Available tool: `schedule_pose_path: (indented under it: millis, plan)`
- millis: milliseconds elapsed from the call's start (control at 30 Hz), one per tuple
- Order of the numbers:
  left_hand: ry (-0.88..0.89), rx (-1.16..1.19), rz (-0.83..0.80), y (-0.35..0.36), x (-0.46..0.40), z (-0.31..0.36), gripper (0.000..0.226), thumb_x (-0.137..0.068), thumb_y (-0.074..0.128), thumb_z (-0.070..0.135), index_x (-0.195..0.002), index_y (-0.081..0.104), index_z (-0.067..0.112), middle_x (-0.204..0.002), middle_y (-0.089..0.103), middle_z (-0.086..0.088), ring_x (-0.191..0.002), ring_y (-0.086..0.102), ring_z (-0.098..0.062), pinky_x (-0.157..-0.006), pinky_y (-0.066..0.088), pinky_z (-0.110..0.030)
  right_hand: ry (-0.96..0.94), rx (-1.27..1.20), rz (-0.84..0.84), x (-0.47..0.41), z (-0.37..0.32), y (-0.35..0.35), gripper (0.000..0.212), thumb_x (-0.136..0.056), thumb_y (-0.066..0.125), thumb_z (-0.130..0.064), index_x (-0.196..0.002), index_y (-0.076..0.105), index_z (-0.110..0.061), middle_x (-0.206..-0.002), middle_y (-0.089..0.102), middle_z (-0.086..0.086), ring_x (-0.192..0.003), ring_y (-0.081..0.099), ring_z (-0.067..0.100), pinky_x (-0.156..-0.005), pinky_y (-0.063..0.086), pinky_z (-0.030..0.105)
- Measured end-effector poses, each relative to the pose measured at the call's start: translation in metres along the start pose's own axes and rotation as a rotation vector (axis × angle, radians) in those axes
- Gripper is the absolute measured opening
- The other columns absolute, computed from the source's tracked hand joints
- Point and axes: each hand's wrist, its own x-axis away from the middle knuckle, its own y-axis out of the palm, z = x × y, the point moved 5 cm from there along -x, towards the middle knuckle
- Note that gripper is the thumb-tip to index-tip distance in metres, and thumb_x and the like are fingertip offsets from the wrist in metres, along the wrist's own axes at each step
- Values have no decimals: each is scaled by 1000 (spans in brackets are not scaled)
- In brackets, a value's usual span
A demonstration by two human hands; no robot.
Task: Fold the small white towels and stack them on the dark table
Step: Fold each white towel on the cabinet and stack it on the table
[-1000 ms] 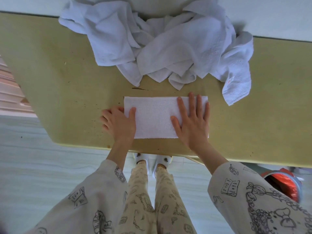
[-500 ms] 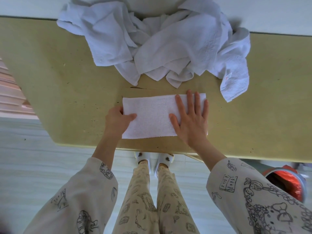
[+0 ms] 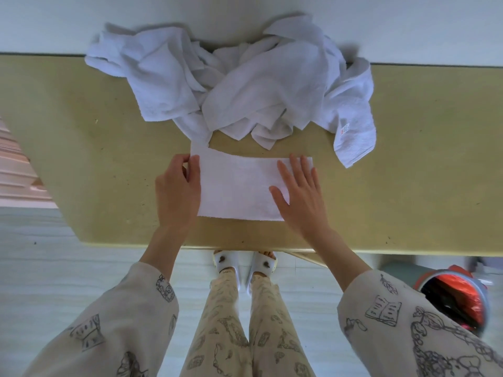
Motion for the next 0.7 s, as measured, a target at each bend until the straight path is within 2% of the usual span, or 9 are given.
schedule_pose_path:
  millis: [67,133,200,267,333,433,533,600,700]
  plan:
    - [67,20,10,-1,5,21,28,-96,45,28,-102,61,5,-55,48,-1,-48,42,-11,-49,33,-11,49,-207,111,12,8,-19,38,-97,44,-26,-130,53,-9,-137,51,10,-126,48,26,-103,35,30]
    - [115,43,-10,8,14,42,25,-96,47,27,-99,60,6,-49,41,3,-43,37,-9,-47,33,-9,190,-426,137,22,19,-30,25,-95,50,-12,-115,64,-8,-112,65,6,-97,64,21,-88,50,29]
    - [150,70,-57,27,23,60,22,-96,47,27,-98,59,8,-47,38,6,-40,39,-9,-45,33,-14,384,-666,104,25,32,-32,20,-93,50,-6,-104,67,-7,-89,68,1,-75,66,14,-74,54,27]
    - [183,63,-111,52,31,74,22,-96,46,27,-101,58,9,-49,39,9,-42,39,-10,-46,30,-22,531,-863,76,23,43,-29,20,-92,49,-5,-103,66,-6,-78,66,-2,-65,63,9,-66,54,22]
    - [198,39,-163,77,37,83,23,-97,45,26,-104,57,8,-54,40,9,-48,40,-10,-51,28,-22,595,-967,63,20,51,-26,19,-92,50,-5,-102,66,-6,-76,66,1,-65,62,13,-65,54,23]
    - [210,-10,-234,106,45,90,23,-97,43,25,-104,56,7,-62,48,2,-58,49,-21,-56,35,-29,627,-1012,19,17,57,-23,17,-93,49,-7,-100,65,-6,-78,65,4,-70,63,17,-68,56,28]
    - [235,-56,-321,124,54,94,24,-98,40,22,-109,54,6,-67,50,-1,-65,53,-23,-60,40,-34,647,-1034,-26,14,60,-22,19,-93,48,-8,-97,66,-4,-80,65,6,-75,64,20,-74,57,33]
    - [233,-49,-377,131,59,95,26,-98,38,22,-113,55,7,-73,57,-5,-72,58,-24,-67,45,-36,653,-1031,-46,12,61,-22,20,-93,48,-9,-93,67,-4,-78,66,7,-77,65,23,-77,57,38]
    - [236,35,-423,133,64,91,26,-98,38,18,-107,58,6,-89,67,-10,-81,61,-23,-78,48,-36,647,-975,-73,9,63,-23,26,-94,47,-14,-87,67,2,-81,70,14,-80,69,28,-80,56,44]
